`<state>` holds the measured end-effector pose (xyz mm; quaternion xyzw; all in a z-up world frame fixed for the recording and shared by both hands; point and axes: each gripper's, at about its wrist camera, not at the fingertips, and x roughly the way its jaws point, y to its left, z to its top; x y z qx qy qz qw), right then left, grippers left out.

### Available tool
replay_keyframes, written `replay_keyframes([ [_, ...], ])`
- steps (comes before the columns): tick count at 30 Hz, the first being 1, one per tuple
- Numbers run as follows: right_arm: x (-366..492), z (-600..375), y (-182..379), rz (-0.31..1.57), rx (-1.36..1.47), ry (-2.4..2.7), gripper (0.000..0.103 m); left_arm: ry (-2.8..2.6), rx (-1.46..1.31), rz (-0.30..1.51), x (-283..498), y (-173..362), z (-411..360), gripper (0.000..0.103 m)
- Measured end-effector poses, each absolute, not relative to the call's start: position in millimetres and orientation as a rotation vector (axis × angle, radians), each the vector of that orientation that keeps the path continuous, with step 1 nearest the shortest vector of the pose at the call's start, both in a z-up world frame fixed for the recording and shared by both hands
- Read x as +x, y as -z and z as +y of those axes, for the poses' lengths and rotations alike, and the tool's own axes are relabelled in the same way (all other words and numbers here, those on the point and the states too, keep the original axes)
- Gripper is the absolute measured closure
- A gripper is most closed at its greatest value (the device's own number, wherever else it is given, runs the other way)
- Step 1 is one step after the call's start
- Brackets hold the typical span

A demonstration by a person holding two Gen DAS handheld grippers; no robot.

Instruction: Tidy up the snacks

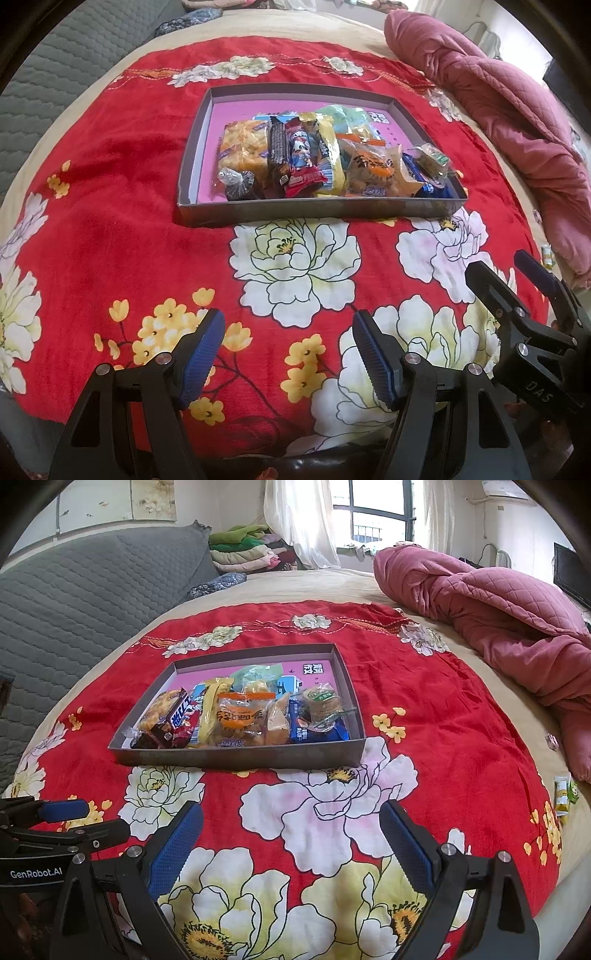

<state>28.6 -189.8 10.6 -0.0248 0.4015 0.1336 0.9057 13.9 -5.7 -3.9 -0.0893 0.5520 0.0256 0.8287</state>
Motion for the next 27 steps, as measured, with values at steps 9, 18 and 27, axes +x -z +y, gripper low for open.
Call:
replay_keyframes([
  [9,29.2,-189.0,-9.6,0.834,-0.053,-0.278,0.007,-0.060,-0.184,1.177,14.6,5.8,-6.4,0.030],
  [18,30.2,-189.5,-7.4,0.839,-0.046,-0.278,0.007,-0.065,-0.180,1.184,15.2,8.4,-6.0,0.030],
  [27,41.3,-199.2,-1.0,0.864,0.002,-0.282,0.007,-0.047,-0.253,1.120,24.9,3.9,3.5,0.030],
])
